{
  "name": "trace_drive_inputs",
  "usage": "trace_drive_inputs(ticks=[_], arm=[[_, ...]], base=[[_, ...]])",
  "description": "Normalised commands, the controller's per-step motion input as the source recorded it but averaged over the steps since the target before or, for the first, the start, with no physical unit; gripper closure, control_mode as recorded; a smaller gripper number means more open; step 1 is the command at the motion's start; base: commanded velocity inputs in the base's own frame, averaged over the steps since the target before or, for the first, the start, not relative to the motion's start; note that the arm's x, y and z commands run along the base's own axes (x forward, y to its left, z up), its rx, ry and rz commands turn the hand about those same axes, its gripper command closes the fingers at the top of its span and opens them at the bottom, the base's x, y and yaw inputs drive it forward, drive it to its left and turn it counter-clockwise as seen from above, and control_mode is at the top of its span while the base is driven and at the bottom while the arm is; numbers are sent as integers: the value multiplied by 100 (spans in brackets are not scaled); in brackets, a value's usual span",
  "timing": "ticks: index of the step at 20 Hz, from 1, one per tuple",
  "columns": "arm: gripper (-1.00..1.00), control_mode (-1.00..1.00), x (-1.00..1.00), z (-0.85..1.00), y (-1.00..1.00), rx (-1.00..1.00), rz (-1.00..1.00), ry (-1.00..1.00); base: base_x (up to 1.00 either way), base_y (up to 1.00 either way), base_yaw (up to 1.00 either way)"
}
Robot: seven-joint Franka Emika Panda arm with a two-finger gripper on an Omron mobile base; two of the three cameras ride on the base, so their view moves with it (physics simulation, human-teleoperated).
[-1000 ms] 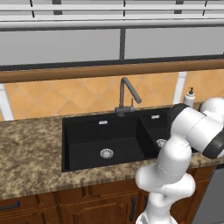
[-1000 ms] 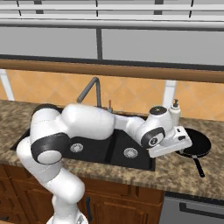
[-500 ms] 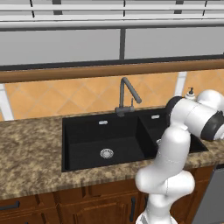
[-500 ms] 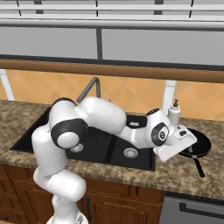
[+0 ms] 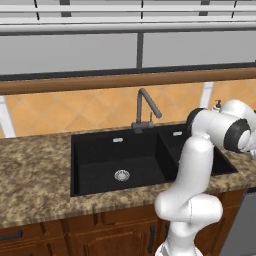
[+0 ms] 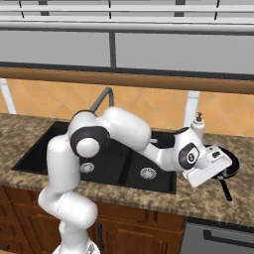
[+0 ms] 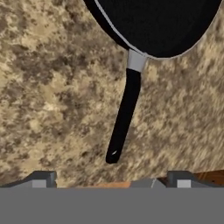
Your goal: Pick the pan and sponge and place them into the sink. Then turn on the water.
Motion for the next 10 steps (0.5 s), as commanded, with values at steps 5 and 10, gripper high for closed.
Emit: trace_drive_inputs(ticks=[5, 10], arm=[[-100, -100, 0, 0, -23, 11, 0, 4], [-100, -100, 0, 0, -12, 16, 0, 1]], base=[[0, 0, 0], [0, 0, 0]])
